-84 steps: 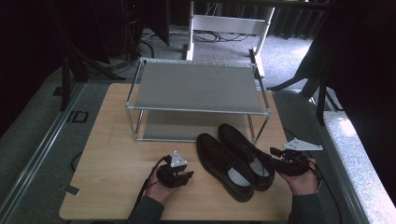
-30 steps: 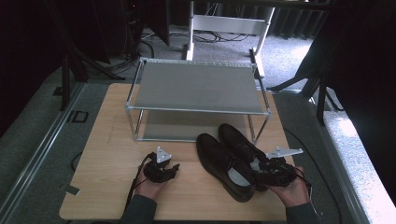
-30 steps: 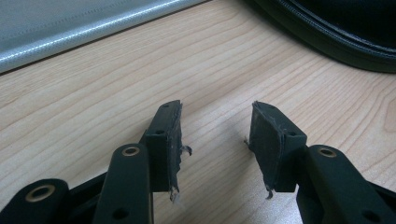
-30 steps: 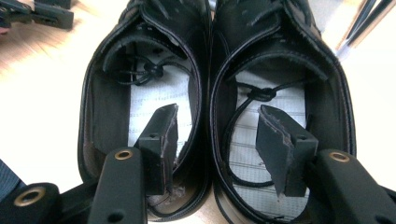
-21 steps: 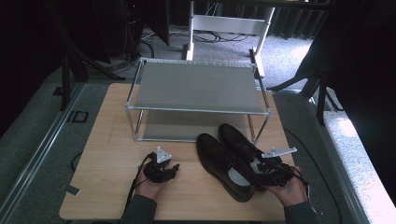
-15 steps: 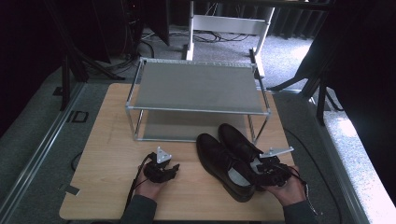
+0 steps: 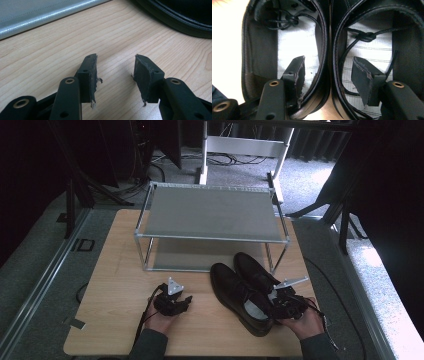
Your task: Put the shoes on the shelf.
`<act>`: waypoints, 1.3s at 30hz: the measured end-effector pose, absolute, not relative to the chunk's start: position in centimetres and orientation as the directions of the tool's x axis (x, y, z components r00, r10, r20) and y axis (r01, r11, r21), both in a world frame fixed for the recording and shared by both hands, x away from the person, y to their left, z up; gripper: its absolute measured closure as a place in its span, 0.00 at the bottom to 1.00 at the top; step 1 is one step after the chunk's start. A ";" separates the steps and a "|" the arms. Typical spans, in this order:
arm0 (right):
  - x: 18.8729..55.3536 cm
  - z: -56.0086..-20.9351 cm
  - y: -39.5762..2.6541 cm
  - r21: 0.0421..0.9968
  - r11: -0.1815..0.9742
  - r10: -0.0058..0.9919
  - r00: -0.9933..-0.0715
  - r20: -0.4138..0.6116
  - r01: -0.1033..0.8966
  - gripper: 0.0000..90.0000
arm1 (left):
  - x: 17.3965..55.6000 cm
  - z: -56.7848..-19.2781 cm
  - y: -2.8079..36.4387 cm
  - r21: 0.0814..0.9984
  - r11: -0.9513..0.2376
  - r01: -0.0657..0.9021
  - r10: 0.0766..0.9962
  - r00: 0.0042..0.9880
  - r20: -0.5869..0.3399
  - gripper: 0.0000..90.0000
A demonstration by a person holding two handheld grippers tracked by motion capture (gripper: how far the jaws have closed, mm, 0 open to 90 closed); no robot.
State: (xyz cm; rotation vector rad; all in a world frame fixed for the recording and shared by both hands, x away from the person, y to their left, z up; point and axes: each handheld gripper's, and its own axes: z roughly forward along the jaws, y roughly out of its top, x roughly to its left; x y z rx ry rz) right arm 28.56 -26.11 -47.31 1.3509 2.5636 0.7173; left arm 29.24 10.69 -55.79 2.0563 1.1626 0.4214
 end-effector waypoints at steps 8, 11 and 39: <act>28.5 -47.7 -26.0 0.444 0.475 0.822 -0.564 0.086 0.760 0.50 | 29.2 -55.8 10.7 0.727 -0.331 0.602 0.839 0.540 -0.065 0.60; 28.5 -48.0 -26.2 0.431 0.457 0.827 -0.550 0.117 0.778 0.53 | 29.2 -55.8 10.7 0.728 -0.331 0.600 0.838 0.541 -0.065 0.60; 28.3 -48.1 -25.6 0.462 0.467 0.832 -0.552 0.061 0.754 0.89 | 29.1 -55.8 10.6 0.728 -0.334 0.599 0.837 0.543 -0.063 0.60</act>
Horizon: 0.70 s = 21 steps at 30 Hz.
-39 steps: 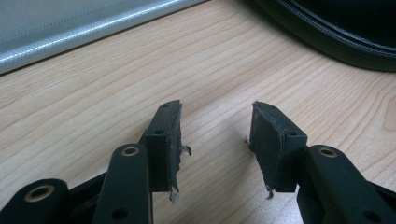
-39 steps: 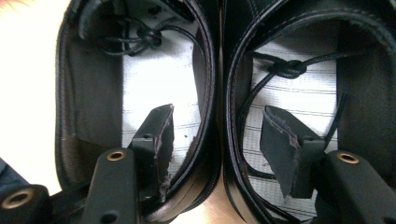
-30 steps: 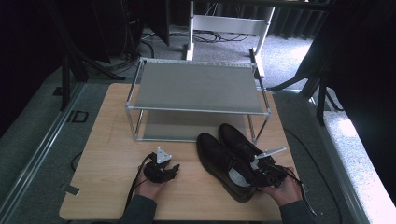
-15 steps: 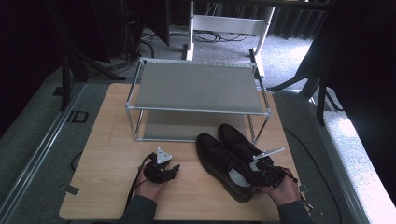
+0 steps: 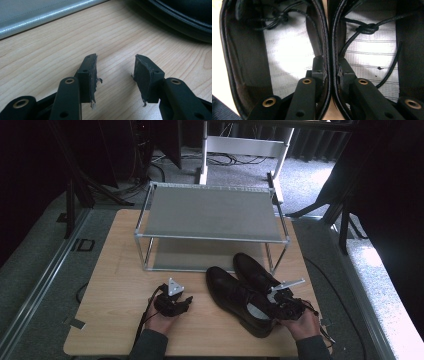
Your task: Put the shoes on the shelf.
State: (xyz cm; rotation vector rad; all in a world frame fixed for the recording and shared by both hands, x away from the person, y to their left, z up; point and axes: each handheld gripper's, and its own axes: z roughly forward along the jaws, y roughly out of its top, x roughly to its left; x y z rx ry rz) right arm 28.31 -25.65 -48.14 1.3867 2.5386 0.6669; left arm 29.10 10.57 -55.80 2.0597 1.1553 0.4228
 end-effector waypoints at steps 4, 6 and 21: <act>28.3 -48.2 -25.9 0.481 0.449 0.836 -0.544 0.072 0.753 0.89 | 29.1 -55.8 10.6 0.728 -0.335 0.598 0.837 0.544 -0.062 0.60; 28.2 -48.2 -25.9 0.488 0.443 0.837 -0.542 0.074 0.752 0.89 | 29.1 -55.8 10.6 0.729 -0.335 0.598 0.836 0.545 -0.063 0.60; 28.3 -47.4 -25.3 0.545 0.409 0.850 -0.523 0.064 0.732 0.90 | 29.1 -55.8 10.6 0.730 -0.333 0.597 0.836 0.545 -0.064 0.60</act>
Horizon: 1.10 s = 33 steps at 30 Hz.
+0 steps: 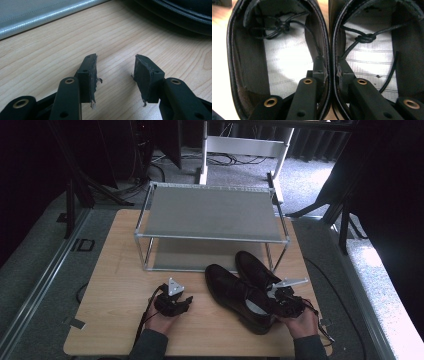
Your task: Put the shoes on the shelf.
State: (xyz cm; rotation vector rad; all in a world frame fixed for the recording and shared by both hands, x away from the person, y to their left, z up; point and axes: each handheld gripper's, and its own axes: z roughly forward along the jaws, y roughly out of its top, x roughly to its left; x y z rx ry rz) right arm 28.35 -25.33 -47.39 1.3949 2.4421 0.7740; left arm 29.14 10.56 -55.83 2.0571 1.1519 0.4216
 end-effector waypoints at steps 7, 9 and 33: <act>28.7 -47.1 -25.1 0.553 0.402 0.854 -0.517 0.063 0.730 0.90 | 29.1 -55.8 10.5 0.730 -0.333 0.597 0.836 0.545 -0.065 0.60; 28.8 -47.0 -25.0 0.556 0.399 0.854 -0.517 0.065 0.729 0.90 | 29.1 -55.8 10.5 0.730 -0.333 0.597 0.836 0.545 -0.064 0.60; 31.4 -45.9 -22.6 0.589 0.395 0.848 -0.526 0.060 0.705 0.90 | 29.1 -55.8 10.6 0.731 -0.330 0.597 0.836 0.544 -0.068 0.60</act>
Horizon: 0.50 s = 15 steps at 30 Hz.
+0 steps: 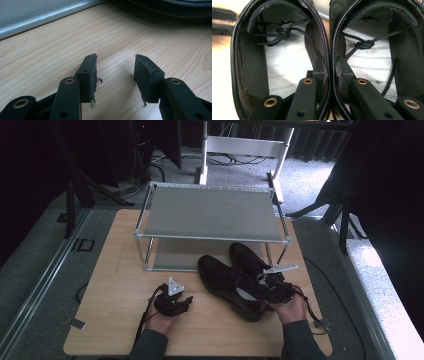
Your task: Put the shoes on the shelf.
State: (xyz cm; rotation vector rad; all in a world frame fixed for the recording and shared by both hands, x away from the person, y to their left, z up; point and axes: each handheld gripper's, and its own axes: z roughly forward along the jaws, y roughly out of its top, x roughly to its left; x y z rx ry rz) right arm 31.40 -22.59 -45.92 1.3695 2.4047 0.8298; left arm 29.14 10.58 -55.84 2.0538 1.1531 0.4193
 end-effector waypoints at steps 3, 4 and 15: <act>31.7 -45.8 -22.3 0.593 0.390 0.848 -0.525 0.066 0.704 0.90 | 29.1 -55.8 10.6 0.730 -0.331 0.598 0.836 0.544 -0.067 0.60; 31.9 -45.7 -22.2 0.597 0.394 0.846 -0.529 0.061 0.699 0.90 | 29.1 -55.8 10.6 0.730 -0.330 0.598 0.836 0.544 -0.067 0.60; 33.2 -45.5 -21.1 0.616 0.372 0.851 -0.520 0.072 0.694 0.90 | 29.1 -55.8 10.6 0.730 -0.329 0.598 0.837 0.543 -0.067 0.60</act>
